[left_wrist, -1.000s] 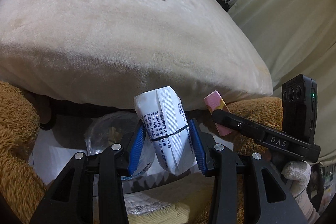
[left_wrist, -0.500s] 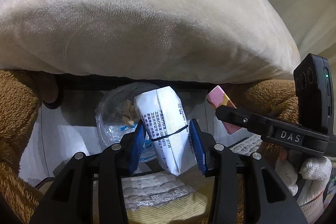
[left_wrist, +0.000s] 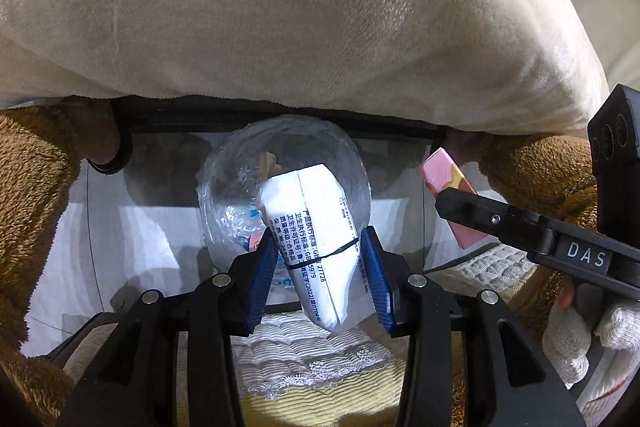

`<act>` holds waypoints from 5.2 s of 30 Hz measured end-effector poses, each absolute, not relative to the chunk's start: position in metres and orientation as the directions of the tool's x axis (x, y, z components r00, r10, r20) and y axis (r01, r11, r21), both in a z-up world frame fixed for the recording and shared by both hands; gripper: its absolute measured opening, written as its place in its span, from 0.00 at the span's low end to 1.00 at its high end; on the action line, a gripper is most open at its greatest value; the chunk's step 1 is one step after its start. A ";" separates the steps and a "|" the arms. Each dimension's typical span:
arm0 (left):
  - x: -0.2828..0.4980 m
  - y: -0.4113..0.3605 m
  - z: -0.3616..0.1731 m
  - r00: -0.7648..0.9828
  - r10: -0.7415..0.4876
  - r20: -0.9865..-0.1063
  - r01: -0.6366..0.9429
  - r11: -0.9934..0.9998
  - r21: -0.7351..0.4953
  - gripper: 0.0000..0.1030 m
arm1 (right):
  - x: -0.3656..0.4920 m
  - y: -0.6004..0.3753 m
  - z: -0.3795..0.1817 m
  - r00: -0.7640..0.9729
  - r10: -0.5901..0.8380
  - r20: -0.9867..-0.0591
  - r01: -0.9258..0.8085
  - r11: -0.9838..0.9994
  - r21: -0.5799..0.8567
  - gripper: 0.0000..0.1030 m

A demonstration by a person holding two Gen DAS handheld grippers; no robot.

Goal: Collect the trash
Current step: 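Open the left tool over the trash bag while the right tool releases the carton, then raise both tools back over the remaining trash on the bed, then grasp the crumpled plastic bag with the left tool while the right tool grasps another plastic bag, then carry both white plastic bags down toward the clear trash bin on the floor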

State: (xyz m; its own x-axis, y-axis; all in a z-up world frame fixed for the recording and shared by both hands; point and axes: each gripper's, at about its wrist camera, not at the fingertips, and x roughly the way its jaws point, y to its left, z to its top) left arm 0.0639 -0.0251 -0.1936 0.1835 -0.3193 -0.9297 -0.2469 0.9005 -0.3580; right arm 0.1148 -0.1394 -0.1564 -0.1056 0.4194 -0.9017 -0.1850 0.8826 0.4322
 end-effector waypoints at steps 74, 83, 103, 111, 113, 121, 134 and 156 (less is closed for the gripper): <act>0.155 0.134 0.007 0.784 -0.161 -0.599 -0.099 0.921 -0.377 0.71 | 0.228 -0.074 0.009 0.467 0.556 -0.687 -0.632 0.754 0.181 0.65; 0.217 0.168 0.005 0.818 -0.082 -0.569 -0.143 0.930 -0.338 0.93 | 0.272 -0.029 -0.002 0.436 0.583 -0.685 -0.638 0.737 0.221 0.83; 0.331 0.207 -0.039 0.802 -0.151 -0.577 -0.117 0.909 -0.400 0.93 | 0.333 0.021 -0.025 0.394 0.569 -0.722 -0.659 0.722 0.210 0.83; 0.352 0.202 -0.056 0.738 -0.164 -0.655 -0.114 0.926 -0.361 0.72 | 0.332 0.021 -0.023 0.390 0.552 -0.737 -0.647 0.734 0.208 0.78; 0.355 0.203 -0.058 0.726 -0.156 -0.670 -0.127 0.927 -0.354 0.62 | 0.334 0.020 -0.024 0.392 0.536 -0.747 -0.640 0.742 0.197 0.66; 0.353 0.195 -0.054 0.730 -0.110 -0.675 -0.136 0.944 -0.301 0.50 | 0.331 0.014 -0.023 0.411 0.526 -0.745 -0.639 0.749 0.177 0.51; 0.333 0.187 -0.038 0.760 -0.106 -0.641 -0.122 0.946 -0.301 0.50 | 0.323 0.007 -0.013 0.442 0.532 -0.722 -0.634 0.755 0.168 0.51; 0.243 0.122 0.011 0.813 -0.166 -0.559 -0.046 0.938 -0.345 0.50 | 0.278 -0.085 0.026 0.562 0.574 -0.595 -0.537 0.801 0.265 0.51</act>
